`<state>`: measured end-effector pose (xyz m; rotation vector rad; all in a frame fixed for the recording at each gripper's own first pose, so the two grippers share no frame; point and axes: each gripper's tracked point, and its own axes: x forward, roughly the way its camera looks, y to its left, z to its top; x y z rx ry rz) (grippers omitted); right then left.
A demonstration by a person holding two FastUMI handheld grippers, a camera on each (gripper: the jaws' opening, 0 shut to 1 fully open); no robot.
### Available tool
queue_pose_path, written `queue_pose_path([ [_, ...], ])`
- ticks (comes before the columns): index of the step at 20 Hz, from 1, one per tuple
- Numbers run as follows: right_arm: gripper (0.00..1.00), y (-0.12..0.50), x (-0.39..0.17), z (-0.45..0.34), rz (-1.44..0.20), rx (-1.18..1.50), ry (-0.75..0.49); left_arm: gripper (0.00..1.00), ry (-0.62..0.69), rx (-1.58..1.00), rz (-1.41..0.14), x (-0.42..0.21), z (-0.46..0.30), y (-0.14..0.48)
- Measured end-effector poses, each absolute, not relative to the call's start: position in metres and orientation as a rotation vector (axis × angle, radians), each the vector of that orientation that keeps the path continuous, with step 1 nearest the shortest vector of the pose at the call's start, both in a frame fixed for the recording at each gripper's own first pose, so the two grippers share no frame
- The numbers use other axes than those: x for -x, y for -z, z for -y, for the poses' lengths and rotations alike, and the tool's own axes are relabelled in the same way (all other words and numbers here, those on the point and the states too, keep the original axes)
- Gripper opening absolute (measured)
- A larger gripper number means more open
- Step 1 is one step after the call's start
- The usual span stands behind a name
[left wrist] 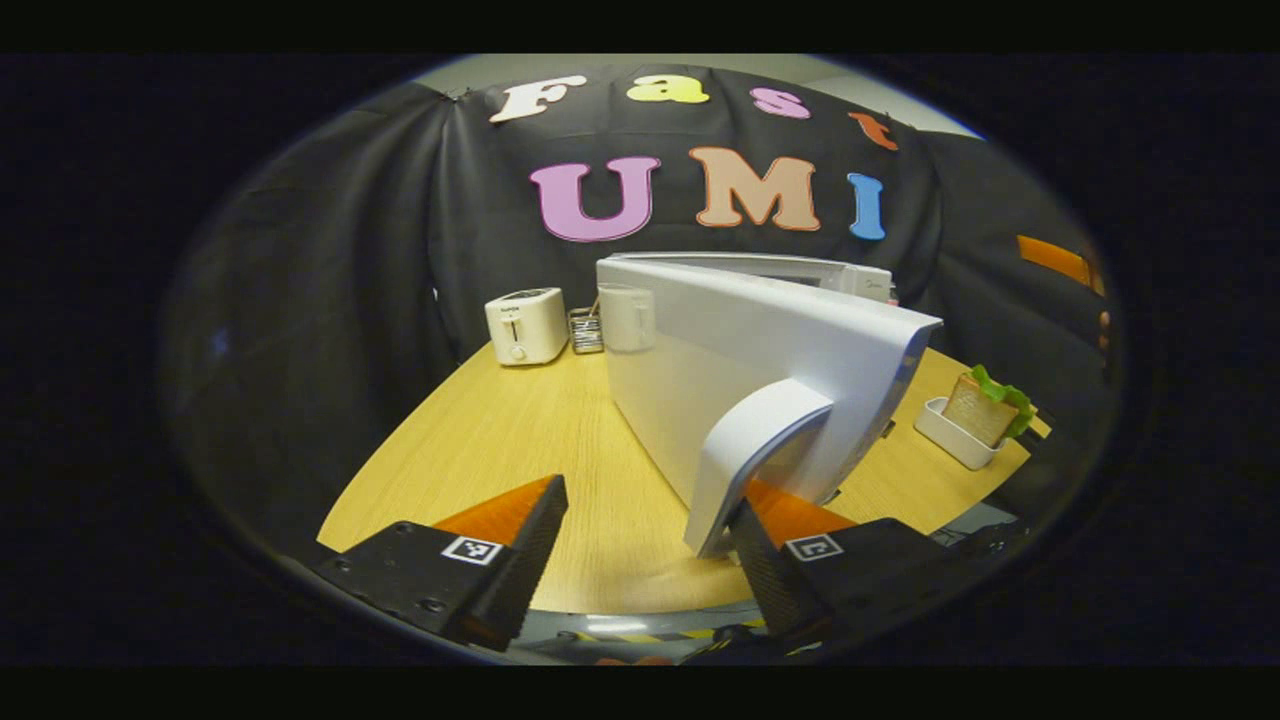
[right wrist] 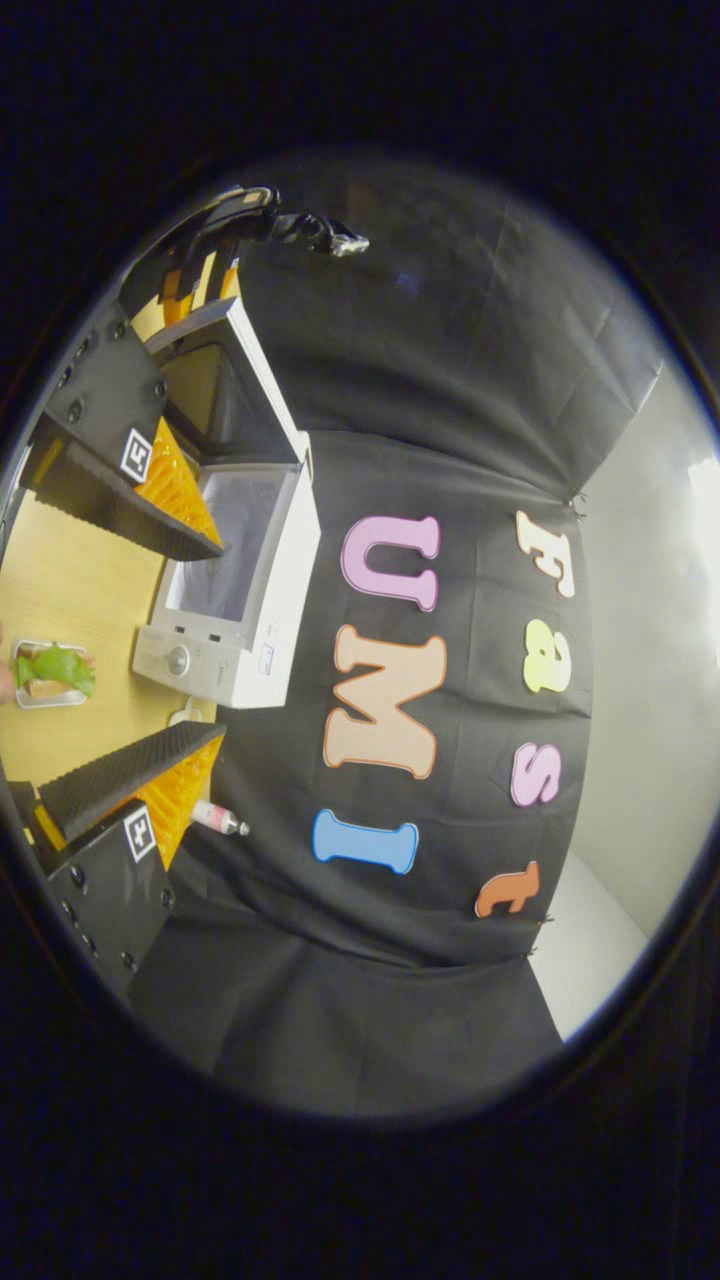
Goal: Open the microwave oven with the left hand, put the food in, and close the microwave oven.
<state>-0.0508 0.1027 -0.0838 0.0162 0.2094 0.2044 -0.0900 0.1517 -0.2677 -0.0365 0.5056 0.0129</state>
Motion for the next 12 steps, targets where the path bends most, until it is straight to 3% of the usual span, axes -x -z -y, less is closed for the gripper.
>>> queue_pose_path([
  [12, 1.0, 0.121, 0.051, -0.089, -0.302, 0.036, -0.177, 0.88, 0.015, 0.057, -0.525, 0.118, -0.141, 0.264],
])
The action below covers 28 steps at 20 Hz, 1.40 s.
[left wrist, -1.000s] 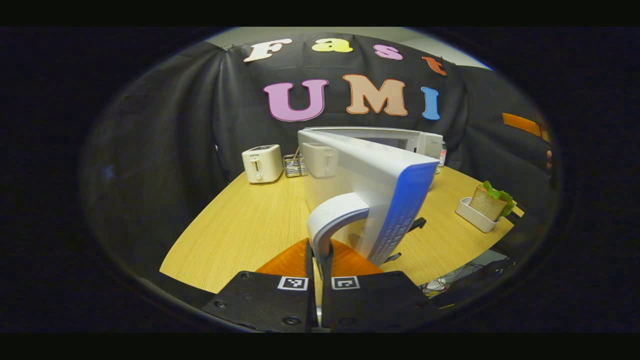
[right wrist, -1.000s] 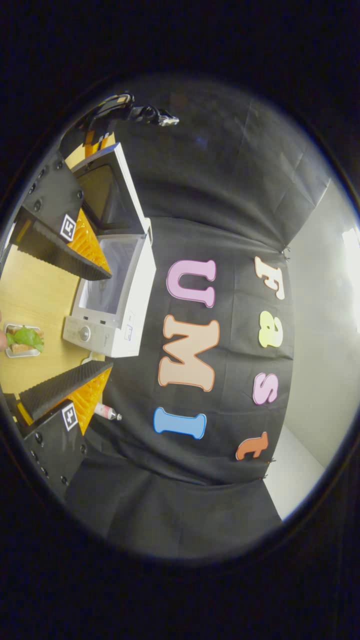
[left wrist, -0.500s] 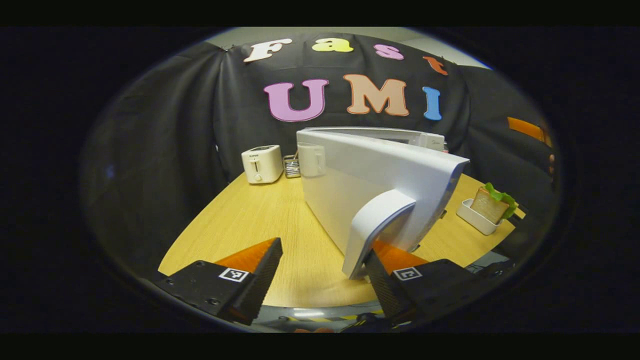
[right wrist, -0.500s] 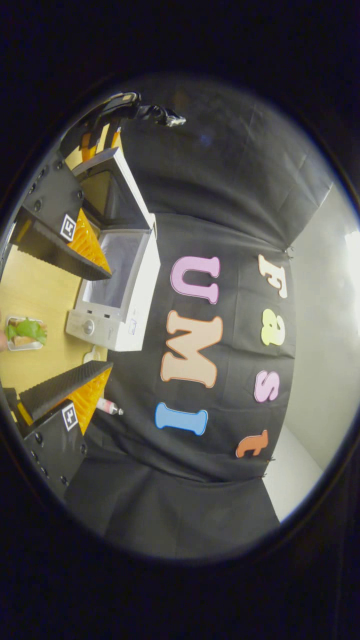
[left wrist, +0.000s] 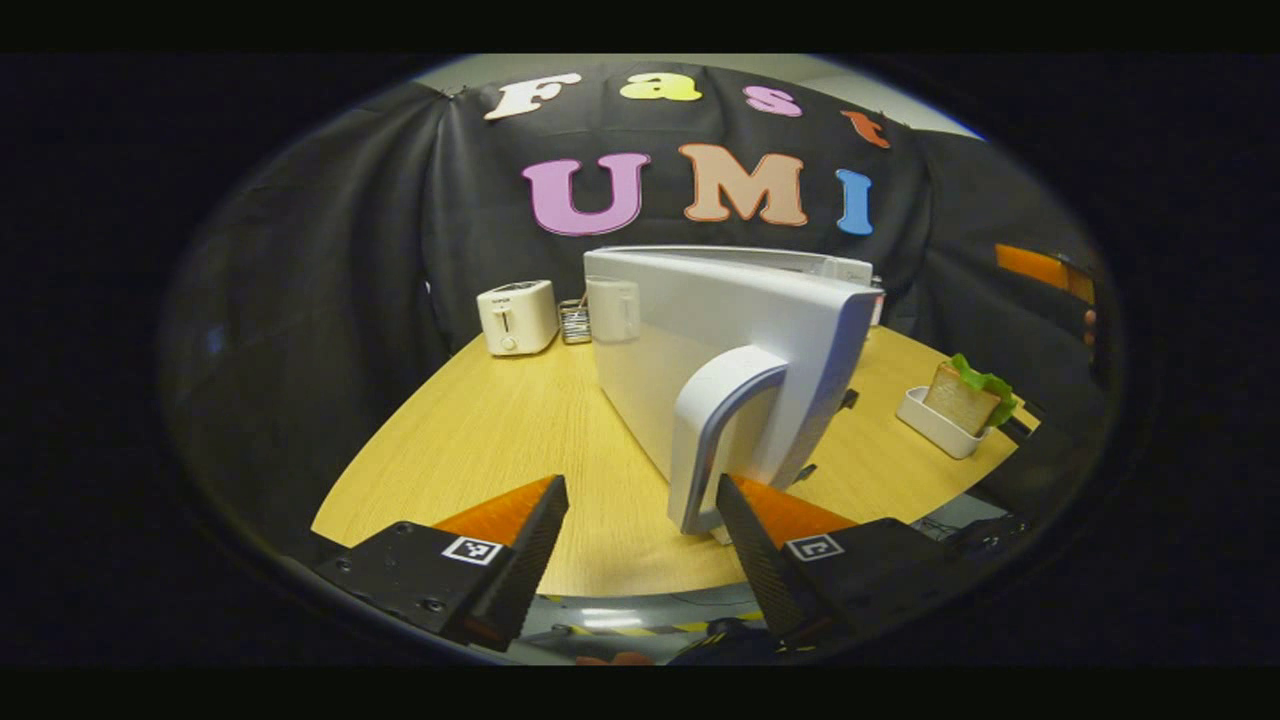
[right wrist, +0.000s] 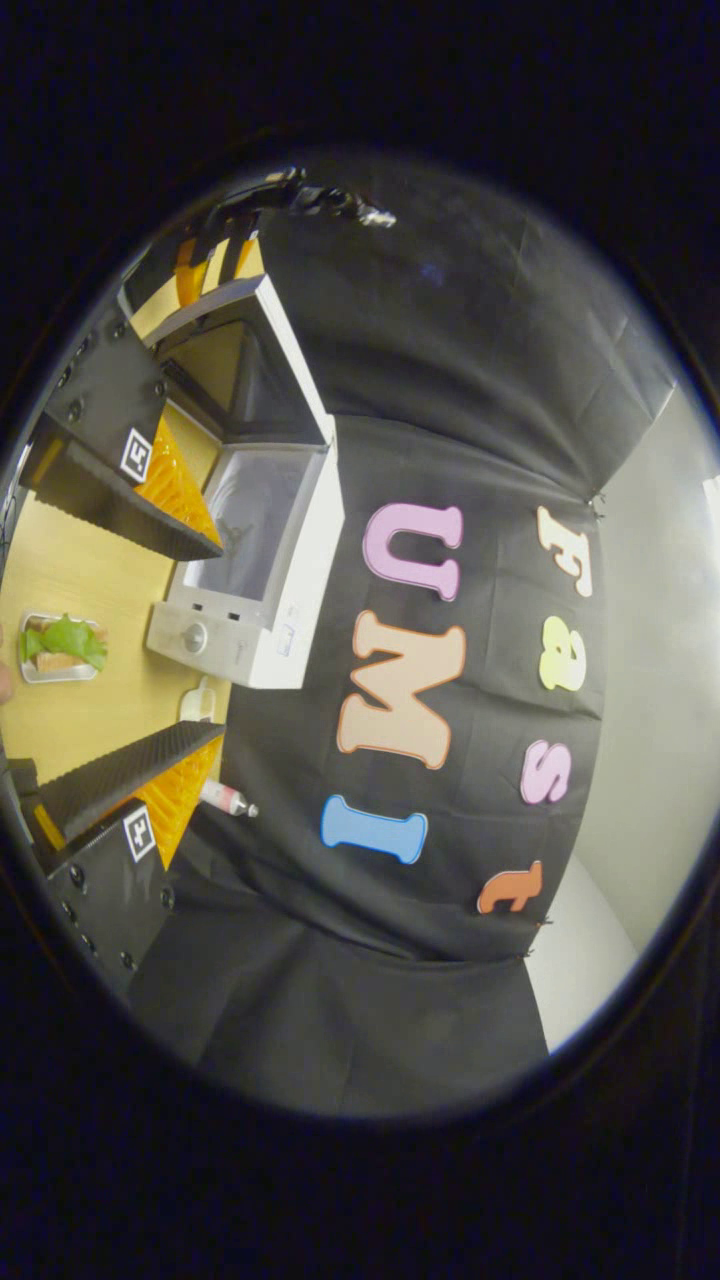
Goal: Open the microwave oven with the left hand, put the food in, and close the microwave oven.
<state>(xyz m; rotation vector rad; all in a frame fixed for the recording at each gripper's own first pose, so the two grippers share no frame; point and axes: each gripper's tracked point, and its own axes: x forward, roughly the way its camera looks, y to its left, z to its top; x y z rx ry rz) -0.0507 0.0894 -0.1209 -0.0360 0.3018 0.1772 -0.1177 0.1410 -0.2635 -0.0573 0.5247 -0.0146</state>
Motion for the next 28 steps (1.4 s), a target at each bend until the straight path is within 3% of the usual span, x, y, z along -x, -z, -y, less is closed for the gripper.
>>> queue_pose_path([
  [9, 0.97, 0.211, 0.055, -0.077, -0.557, -0.011, -0.132, 0.9, -0.132, -0.001, -0.385, 0.137, -0.185, 0.183],
  [10, 0.97, 0.222, 0.057, -0.077, -0.582, 0.001, -0.131, 0.99, -0.149, -0.029, -0.344, 0.135, -0.191, 0.168],
  [11, 0.97, 0.232, 0.06, -0.077, -0.609, 0.017, -0.134, 1.0, -0.16, -0.043, -0.319, 0.134, -0.194, 0.157],
  [26, 1.0, 0.338, 0.092, -0.068, -0.857, 0.003, -0.103, 1.0, -0.215, 0.032, -0.149, 0.113, -0.192, 0.074],
  [28, 0.96, 0.344, 0.094, -0.07, -0.876, 0.01, -0.112, 0.97, -0.207, 0.026, -0.143, 0.113, -0.189, 0.071],
])
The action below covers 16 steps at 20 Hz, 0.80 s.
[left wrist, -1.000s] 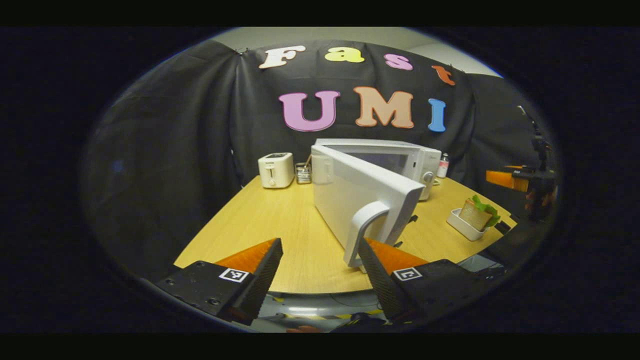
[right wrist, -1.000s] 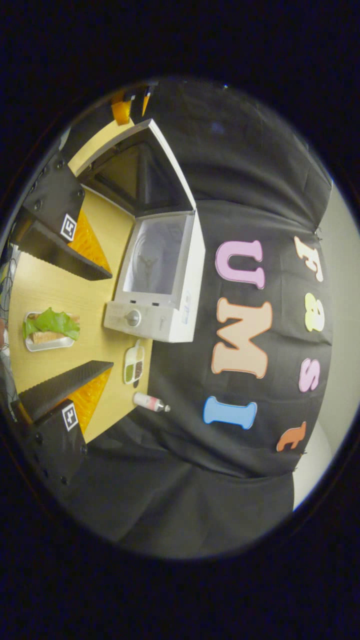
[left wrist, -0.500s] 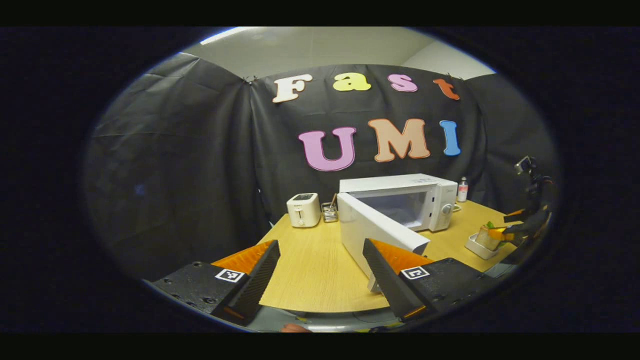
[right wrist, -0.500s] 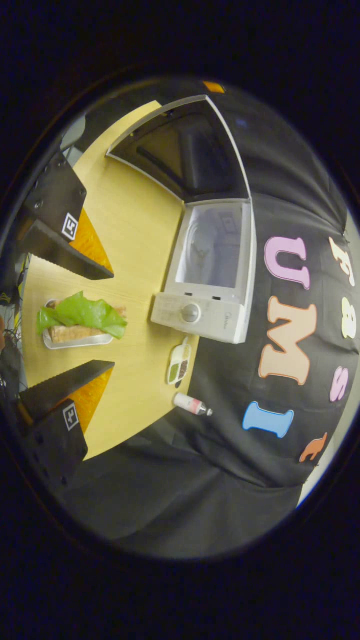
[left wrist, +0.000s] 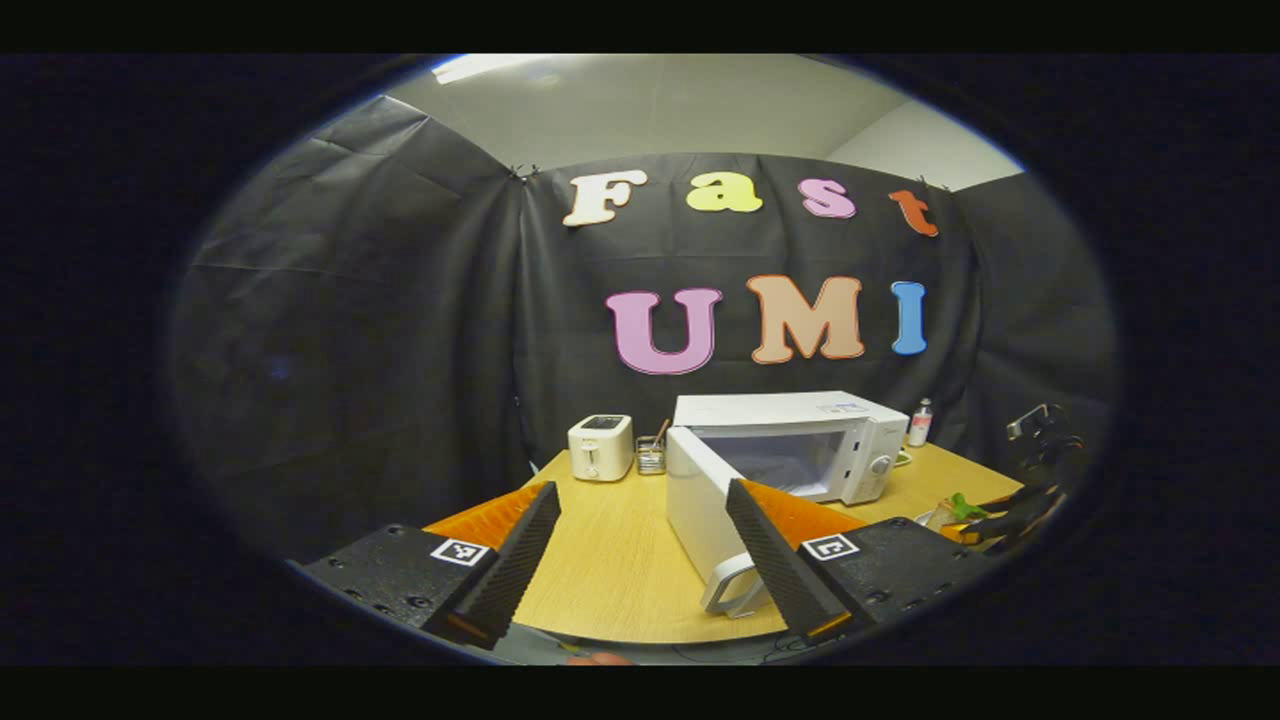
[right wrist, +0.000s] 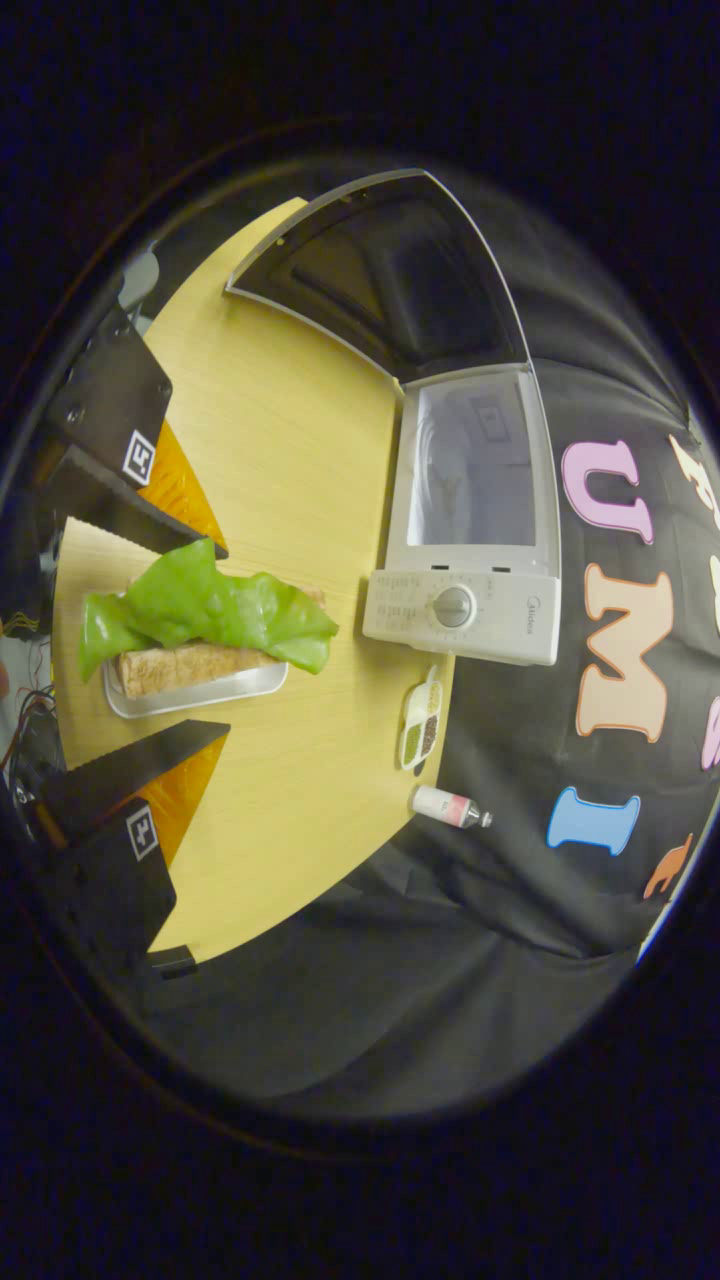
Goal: Open the microwave oven with the left hand, put the food in, and close the microwave oven.
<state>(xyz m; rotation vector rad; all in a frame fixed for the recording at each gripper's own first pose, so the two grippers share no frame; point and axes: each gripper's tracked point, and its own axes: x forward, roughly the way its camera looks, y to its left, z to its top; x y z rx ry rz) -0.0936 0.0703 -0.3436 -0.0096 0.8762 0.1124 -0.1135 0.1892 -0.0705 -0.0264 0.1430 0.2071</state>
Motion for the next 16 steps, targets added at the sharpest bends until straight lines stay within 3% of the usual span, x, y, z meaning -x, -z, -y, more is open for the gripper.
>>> queue_pose_path([
  [3, 0.65, 0.346, 0.095, -0.069, -0.877, 0.021, -0.114, 1.0, -0.2, 0.014, -0.139, 0.115, -0.184, 0.069],
  [5, 0.61, 0.345, 0.094, -0.071, -0.883, 0.019, -0.114, 0.98, -0.193, 0.012, -0.134, 0.116, -0.182, 0.068],
  [7, 0.47, 0.347, 0.097, -0.072, -0.898, 0.016, -0.124, 0.98, -0.192, 0.017, -0.128, 0.119, -0.178, 0.064],
  [8, 0.48, 0.343, 0.094, -0.074, -0.893, 0.015, -0.126, 0.98, -0.192, 0.022, -0.126, 0.118, -0.176, 0.065],
  [10, 0.36, 0.346, 0.094, -0.074, -0.904, 0.013, -0.13, 0.98, -0.192, 0.028, -0.123, 0.116, -0.173, 0.066],
  [11, 0.42, 0.343, 0.093, -0.074, -0.901, 0.014, -0.129, 1.0, -0.192, 0.027, -0.119, 0.117, -0.174, 0.064],
  [12, 0.42, 0.341, 0.091, -0.073, -0.895, 0.013, -0.127, 1.0, -0.193, 0.024, -0.115, 0.117, -0.175, 0.063],
  [13, 0.36, 0.338, 0.09, -0.072, -0.888, 0.009, -0.125, 0.98, -0.196, 0.021, -0.112, 0.118, -0.177, 0.062],
  [14, 0.42, 0.333, 0.087, -0.07, -0.88, 0.006, -0.122, 0.98, -0.198, 0.021, -0.11, 0.117, -0.177, 0.061],
  [16, 0.42, 0.322, 0.084, -0.067, -0.862, -0.005, -0.119, 0.98, -0.201, 0.025, -0.11, 0.118, -0.178, 0.061],
])
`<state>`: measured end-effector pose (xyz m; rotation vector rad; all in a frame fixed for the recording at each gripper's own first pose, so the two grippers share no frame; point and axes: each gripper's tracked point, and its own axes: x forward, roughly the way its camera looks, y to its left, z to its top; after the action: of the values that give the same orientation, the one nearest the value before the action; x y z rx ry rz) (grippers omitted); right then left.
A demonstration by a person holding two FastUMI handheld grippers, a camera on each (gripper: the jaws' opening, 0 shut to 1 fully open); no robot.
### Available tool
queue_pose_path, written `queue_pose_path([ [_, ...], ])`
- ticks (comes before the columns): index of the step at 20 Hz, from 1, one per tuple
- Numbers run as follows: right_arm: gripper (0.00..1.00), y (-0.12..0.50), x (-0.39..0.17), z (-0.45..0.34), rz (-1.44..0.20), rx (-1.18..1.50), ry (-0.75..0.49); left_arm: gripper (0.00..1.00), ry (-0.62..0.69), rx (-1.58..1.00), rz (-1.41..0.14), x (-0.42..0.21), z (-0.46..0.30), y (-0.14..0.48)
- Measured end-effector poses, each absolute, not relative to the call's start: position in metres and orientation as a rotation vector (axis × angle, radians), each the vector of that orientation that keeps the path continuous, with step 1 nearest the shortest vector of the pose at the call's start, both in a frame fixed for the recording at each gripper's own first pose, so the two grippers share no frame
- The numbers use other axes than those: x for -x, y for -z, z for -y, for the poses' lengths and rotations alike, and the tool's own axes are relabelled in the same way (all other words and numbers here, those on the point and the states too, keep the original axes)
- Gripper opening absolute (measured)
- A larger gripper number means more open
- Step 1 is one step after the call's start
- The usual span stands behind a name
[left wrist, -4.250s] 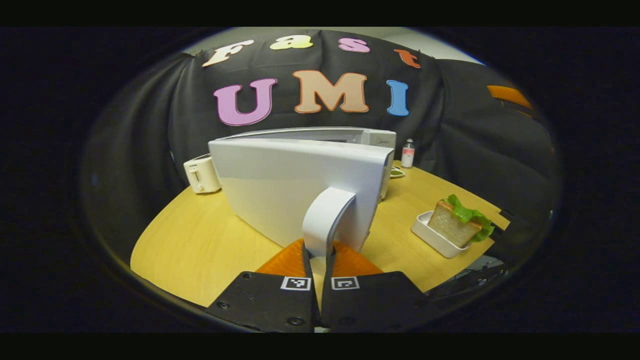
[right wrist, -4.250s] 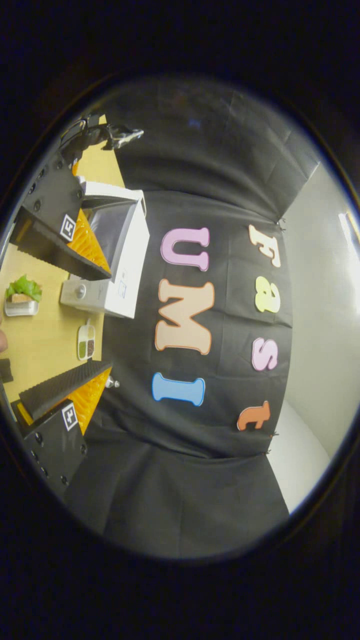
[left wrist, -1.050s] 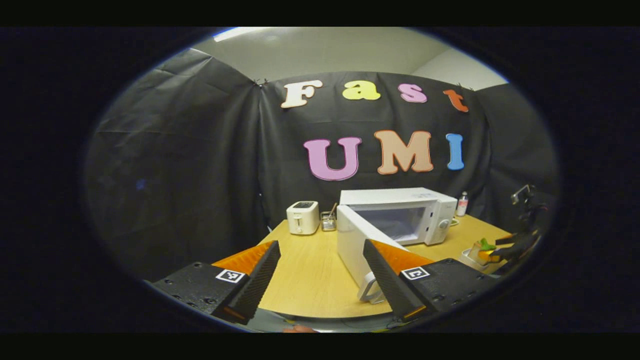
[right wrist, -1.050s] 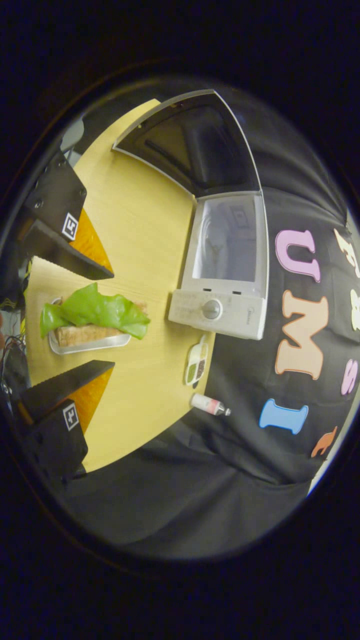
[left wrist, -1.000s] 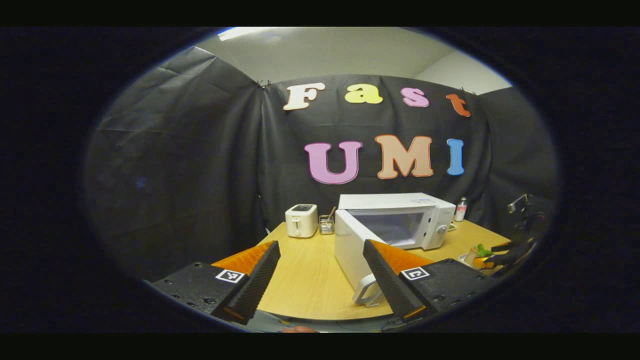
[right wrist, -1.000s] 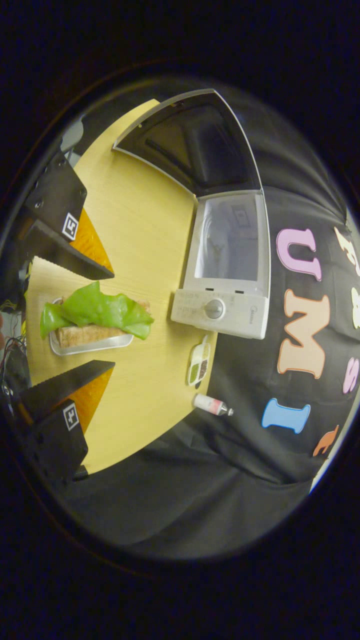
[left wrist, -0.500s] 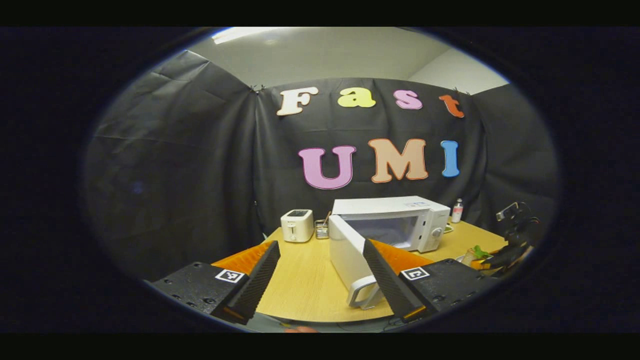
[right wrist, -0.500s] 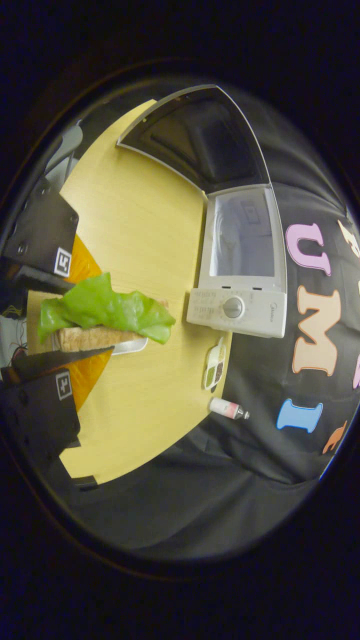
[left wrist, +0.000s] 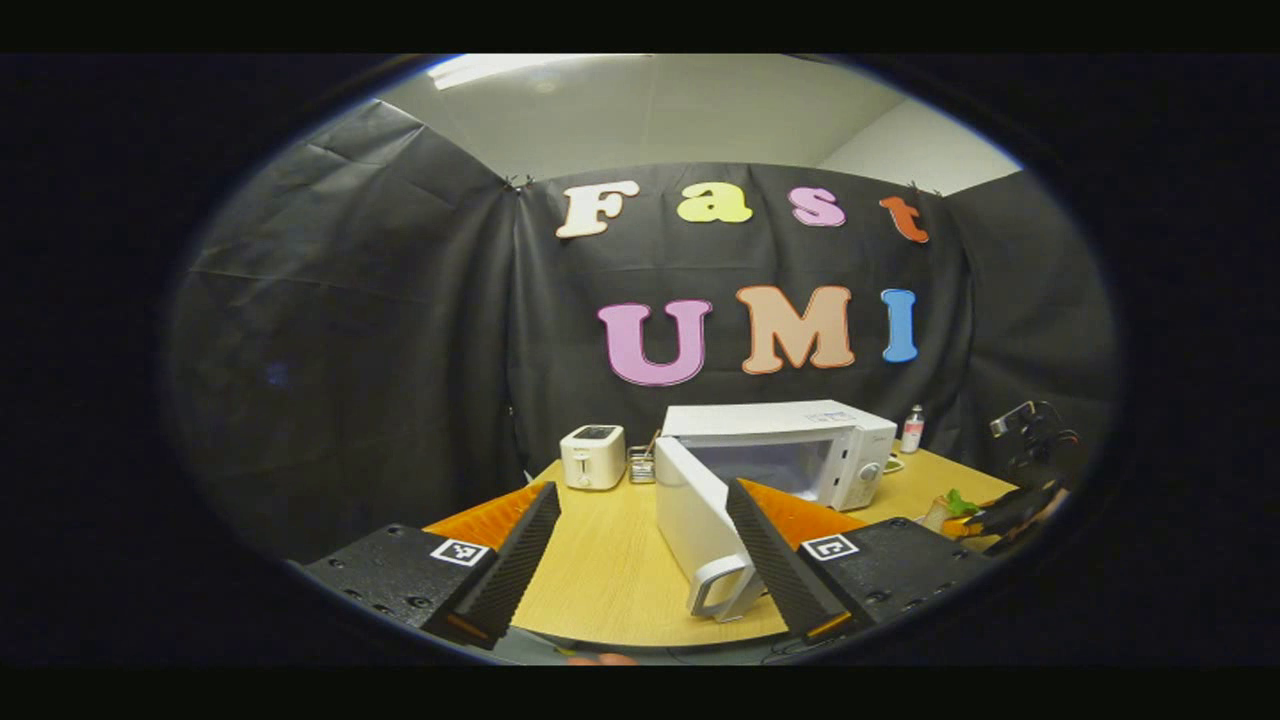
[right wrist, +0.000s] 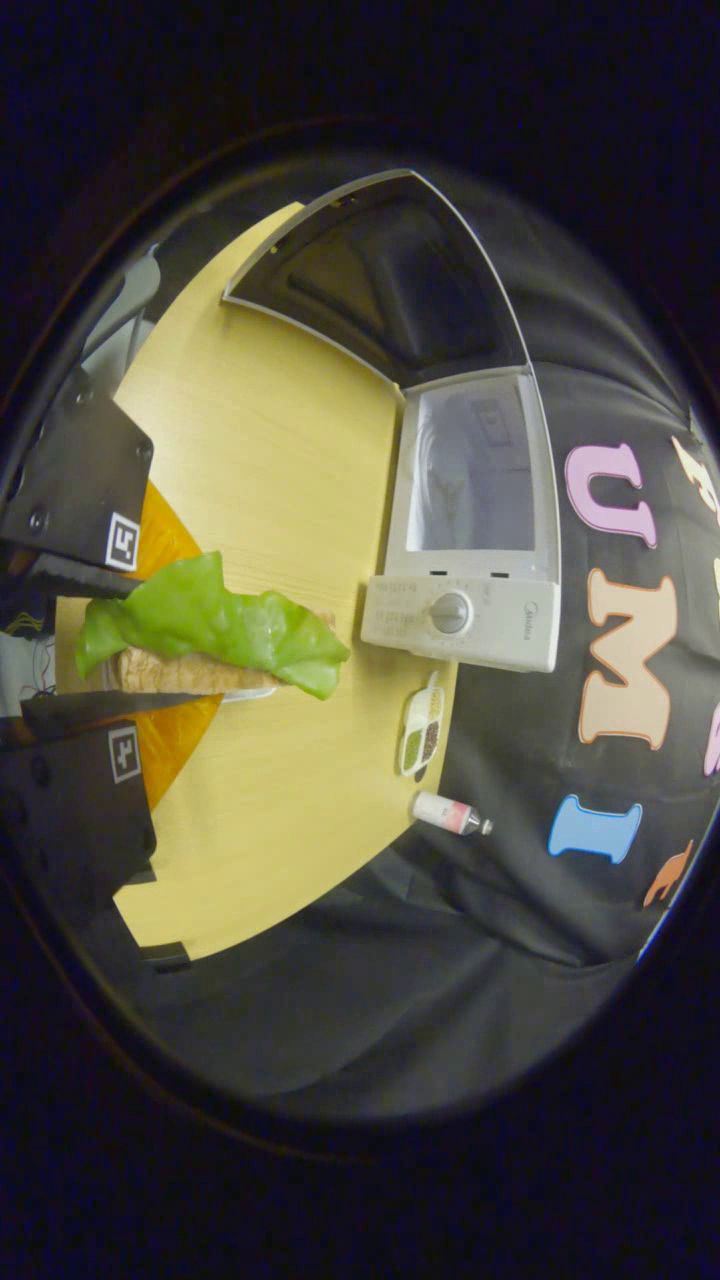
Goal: Open the microwave oven with the left hand, put the food in, and close the microwave oven.
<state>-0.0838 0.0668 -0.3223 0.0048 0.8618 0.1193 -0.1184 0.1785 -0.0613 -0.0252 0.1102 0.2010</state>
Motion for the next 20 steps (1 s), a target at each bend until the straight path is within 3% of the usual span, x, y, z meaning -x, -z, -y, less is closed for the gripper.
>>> queue_pose_path([
  [1, 0.42, 0.316, 0.08, -0.066, -0.853, -0.011, -0.118, 0.98, -0.204, 0.027, -0.113, 0.119, -0.179, 0.063],
  [2, 0.36, 0.31, 0.077, -0.065, -0.84, -0.019, -0.117, 0.98, -0.207, 0.03, -0.115, 0.12, -0.18, 0.063],
  [3, 0.42, 0.302, 0.073, -0.065, -0.824, -0.027, -0.115, 0.98, -0.208, 0.033, -0.116, 0.119, -0.181, 0.064],
  [12, 0.36, 0.232, 0.007, -0.14, -0.719, -0.387, -0.161, 0.94, -0.215, 0.057, -0.131, 0.118, -0.193, 0.063],
  [20, 0.34, 0.245, -0.052, -0.236, -0.723, -0.587, -0.17, 0.98, -0.272, 0.033, -0.152, 0.13, -0.215, 0.058],
])
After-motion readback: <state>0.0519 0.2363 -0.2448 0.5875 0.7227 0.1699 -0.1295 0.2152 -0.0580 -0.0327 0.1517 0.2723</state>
